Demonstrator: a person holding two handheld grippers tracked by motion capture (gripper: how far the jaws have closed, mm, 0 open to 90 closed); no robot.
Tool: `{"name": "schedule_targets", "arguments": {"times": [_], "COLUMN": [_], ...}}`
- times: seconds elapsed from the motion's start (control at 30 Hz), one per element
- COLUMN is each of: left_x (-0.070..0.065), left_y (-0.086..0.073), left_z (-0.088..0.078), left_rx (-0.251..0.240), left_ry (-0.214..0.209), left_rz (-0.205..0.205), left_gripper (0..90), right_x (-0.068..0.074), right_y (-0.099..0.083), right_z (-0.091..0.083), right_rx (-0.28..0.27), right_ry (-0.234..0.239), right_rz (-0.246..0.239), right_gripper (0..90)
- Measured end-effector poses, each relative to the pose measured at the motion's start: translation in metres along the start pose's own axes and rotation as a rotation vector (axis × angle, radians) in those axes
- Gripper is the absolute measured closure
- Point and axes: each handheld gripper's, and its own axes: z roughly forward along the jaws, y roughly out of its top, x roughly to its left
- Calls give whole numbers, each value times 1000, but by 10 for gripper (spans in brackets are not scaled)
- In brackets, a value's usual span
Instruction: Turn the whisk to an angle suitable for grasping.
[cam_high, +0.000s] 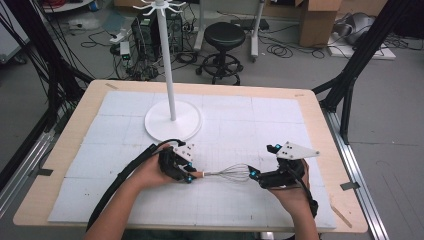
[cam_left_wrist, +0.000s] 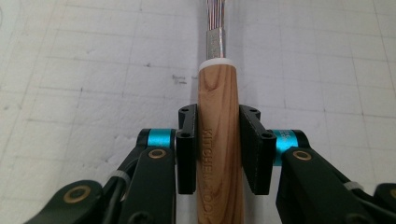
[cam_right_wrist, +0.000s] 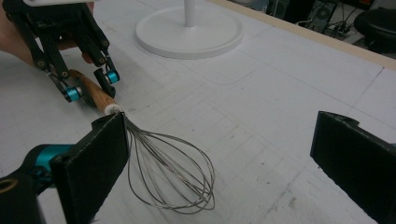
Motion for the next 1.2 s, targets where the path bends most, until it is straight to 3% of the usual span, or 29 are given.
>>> {"name": "schedule_targets", "arguments": {"times": [0.3,0.33,0.37,0.43,0.5,0.63,0.83,1.03,1.2], "left_x": [1,0,0,-1,-2,-6,-14,-23,-24], "left_y": [4,5,5,5,4,-2,-25,-46,-56], "left_z": [3,3,3,2,-2,-18,-49,-74,-92], "left_rx": [9,10,3,6,-8,-60,-132,-205,-256], "left_ry": [-2,-12,-9,11,10,45,96,128,153], "left_rz": [-6,-10,-9,-12,-18,-27,-54,-70,-87], "left_gripper": [694,632,632,544,525,466,422,385,348], "right_x": [0,1,1,2,1,-1,-1,2,5], "right_y": [3,3,3,3,3,3,1,0,1], "right_z": [4,5,5,5,4,1,1,5,7], "right_rx": [4,2,2,7,3,-6,-3,17,26], "right_ry": [7,8,8,12,13,8,4,5,6], "right_rz": [-5,-8,-8,-6,-8,3,0,-4,-5], "right_gripper": [33,33,33,33,33,33,33,33,33]}}
